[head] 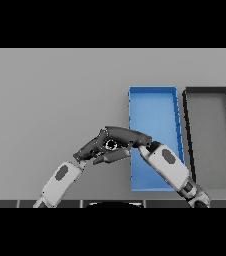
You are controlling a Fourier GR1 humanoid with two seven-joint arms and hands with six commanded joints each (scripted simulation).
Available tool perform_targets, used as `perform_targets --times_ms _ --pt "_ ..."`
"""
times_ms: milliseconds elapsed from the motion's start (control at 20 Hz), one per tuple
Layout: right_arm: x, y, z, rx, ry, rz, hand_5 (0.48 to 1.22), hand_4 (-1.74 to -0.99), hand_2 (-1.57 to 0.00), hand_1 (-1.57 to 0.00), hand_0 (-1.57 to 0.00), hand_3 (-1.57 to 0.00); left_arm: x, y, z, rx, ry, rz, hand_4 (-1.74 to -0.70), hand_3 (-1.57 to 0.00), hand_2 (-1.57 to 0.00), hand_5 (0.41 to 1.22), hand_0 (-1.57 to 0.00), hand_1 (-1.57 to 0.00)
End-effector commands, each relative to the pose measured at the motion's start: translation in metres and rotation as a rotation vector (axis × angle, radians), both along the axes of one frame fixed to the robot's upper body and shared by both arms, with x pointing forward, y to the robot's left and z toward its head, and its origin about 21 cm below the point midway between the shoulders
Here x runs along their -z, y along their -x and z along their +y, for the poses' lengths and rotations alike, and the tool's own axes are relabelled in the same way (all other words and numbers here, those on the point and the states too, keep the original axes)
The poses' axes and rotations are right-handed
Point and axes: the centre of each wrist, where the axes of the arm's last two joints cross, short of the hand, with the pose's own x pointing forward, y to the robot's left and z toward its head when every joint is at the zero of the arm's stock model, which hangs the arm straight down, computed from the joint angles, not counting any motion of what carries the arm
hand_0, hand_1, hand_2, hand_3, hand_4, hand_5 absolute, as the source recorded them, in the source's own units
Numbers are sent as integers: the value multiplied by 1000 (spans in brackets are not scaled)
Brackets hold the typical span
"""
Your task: Pick up the blue pipe and place it into the blue bin.
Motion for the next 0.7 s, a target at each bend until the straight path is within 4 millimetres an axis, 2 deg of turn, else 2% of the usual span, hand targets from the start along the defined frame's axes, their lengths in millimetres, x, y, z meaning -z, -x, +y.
perform_targets --times_ms 0,50,150,250,300,400,500,650 --pt "1 4 0 -1 -10 10 1155 -1475 -1525 -1523 -1524 -1505 -1 1 -2 6 14 5 -1727 -1503 -1388 1221 -1516 -1512" --pt "1 5 -2 7 -38 21 1168 -1480 -1534 -1533 -1533 -1518 -2 1 -1 10 12 -23 -1648 -1333 -1221 1221 -1435 -1354" --pt "2 5 0 10 -49 57 1187 -1487 -1548 -1546 -1547 -1537 -3 -2 4 47 -56 -96 -1415 -853 -781 1221 -925 -866" --pt "-1 6 -1 22 -13 59 1199 -1490 -1556 -1555 -1556 -1549 -2 -3 8 102 -108 -131 -1216 -546 -500 1221 -592 -554" --pt "1 4 -1 22 -5 59 1204 -1491 -1559 -1558 -1559 -1554 -3 -4 5 104 -142 -140 -1143 -436 -399 1187 -473 -443" --pt "2 5 -4 11 -15 59 1210 -1493 -1563 -1563 -1563 -1560 0 -3 8 99 -144 -165 -1041 -279 -255 1020 -303 -283" --pt "1 8 1 9 -16 59 1214 -1495 -1566 -1566 -1566 -1564 0 -5 8 83 -148 -168 -968 -178 -163 849 -193 -181" --pt "1 8 6 19 12 43 1217 -1496 -1568 -1568 -1568 -1567 -3 -5 8 75 -154 -167 -898 -91 -83 697 -98 -92"
